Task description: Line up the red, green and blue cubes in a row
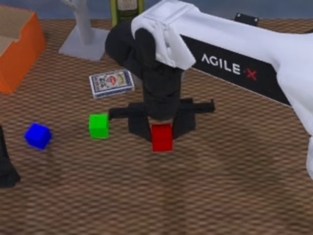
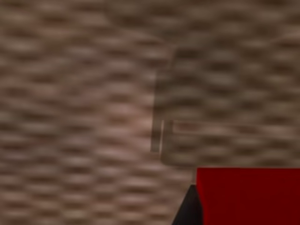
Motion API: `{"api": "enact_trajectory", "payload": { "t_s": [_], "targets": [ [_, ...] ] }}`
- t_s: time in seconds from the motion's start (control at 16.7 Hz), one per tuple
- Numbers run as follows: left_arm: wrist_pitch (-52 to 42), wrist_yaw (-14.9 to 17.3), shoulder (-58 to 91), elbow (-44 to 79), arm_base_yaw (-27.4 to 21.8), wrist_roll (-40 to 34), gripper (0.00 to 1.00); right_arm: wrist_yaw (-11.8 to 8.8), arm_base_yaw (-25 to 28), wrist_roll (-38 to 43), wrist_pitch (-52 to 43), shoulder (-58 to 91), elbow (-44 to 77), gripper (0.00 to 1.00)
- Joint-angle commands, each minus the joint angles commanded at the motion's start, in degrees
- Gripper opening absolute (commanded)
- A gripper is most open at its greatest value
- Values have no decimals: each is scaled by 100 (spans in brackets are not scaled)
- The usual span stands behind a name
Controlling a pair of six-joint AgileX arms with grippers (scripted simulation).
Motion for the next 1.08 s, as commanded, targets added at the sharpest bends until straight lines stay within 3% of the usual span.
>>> {"api": "enact_trajectory", "payload": {
  "t_s": [0.18, 0.36, 0.78, 1.08],
  "targets": [
    [0, 0, 0, 0, 0, 0, 100, 37, 826, 1101, -46, -82, 15, 0],
    [0, 0, 0, 0, 0, 0, 100, 72, 1318, 1666, -45, -176, 9, 0],
    [0, 0, 0, 0, 0, 0, 100, 71, 1379, 1741, 62, -162, -90, 0],
    [0, 0, 0, 0, 0, 0, 100, 76, 1388, 1761, 1079, -38, -923, 0]
  ]
}}
